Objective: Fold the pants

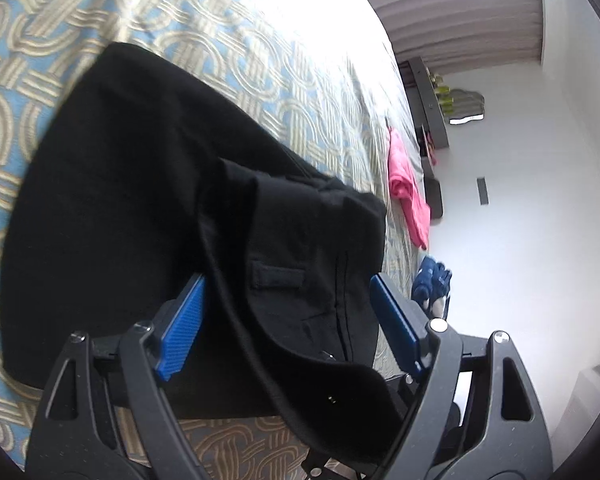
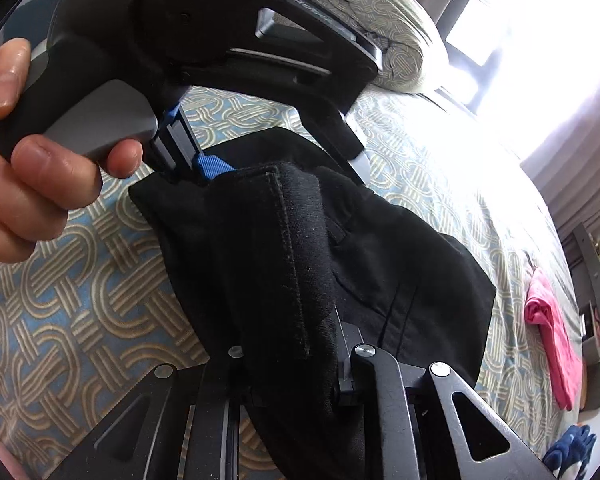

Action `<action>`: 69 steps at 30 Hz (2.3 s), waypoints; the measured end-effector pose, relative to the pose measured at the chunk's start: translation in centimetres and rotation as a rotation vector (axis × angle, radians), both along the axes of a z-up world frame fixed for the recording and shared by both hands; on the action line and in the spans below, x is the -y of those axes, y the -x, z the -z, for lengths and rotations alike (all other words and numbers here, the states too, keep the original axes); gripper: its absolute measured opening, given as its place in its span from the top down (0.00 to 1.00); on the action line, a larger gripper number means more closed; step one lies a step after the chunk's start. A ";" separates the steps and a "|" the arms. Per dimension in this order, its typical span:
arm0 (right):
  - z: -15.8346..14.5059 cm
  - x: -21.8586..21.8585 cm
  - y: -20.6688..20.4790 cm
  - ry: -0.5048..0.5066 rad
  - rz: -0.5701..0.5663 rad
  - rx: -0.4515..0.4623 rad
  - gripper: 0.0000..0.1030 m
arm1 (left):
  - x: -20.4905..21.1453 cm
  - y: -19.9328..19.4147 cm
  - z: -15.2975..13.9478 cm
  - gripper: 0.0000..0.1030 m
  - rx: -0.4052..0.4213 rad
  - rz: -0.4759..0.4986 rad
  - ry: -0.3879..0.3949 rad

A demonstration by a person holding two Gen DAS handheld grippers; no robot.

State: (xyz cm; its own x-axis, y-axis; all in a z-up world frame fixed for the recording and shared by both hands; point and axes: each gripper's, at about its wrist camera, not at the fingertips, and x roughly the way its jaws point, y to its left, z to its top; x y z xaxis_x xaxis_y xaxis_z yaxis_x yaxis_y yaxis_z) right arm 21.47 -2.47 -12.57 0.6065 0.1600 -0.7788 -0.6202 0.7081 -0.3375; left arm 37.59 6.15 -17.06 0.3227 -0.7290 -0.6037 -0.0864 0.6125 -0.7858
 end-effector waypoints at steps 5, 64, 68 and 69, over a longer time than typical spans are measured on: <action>-0.4 0.1 -0.1 0.001 0.009 0.014 0.82 | 1.7 -0.3 -1.6 0.78 0.057 0.045 -0.175; -2.1 -3.4 -2.5 -0.187 -0.094 -0.266 0.43 | -10.1 -0.4 1.0 0.65 0.113 -0.030 -0.377; -3.6 3.3 -4.8 -0.365 0.057 -0.370 0.43 | -10.8 0.6 -1.0 0.65 0.166 -0.058 -0.426; -3.6 5.2 -5.7 -0.400 0.103 -0.394 0.43 | -10.6 1.0 -1.6 0.65 0.183 -0.063 -0.419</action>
State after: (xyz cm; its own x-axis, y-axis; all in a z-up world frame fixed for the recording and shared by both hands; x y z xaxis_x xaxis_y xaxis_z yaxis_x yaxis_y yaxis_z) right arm 27.17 -7.64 -8.96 0.3110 0.4443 -0.8402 -0.5658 0.7968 0.2119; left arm 36.62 16.76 -15.45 0.4872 -0.4096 -0.7712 -0.0161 0.8788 -0.4769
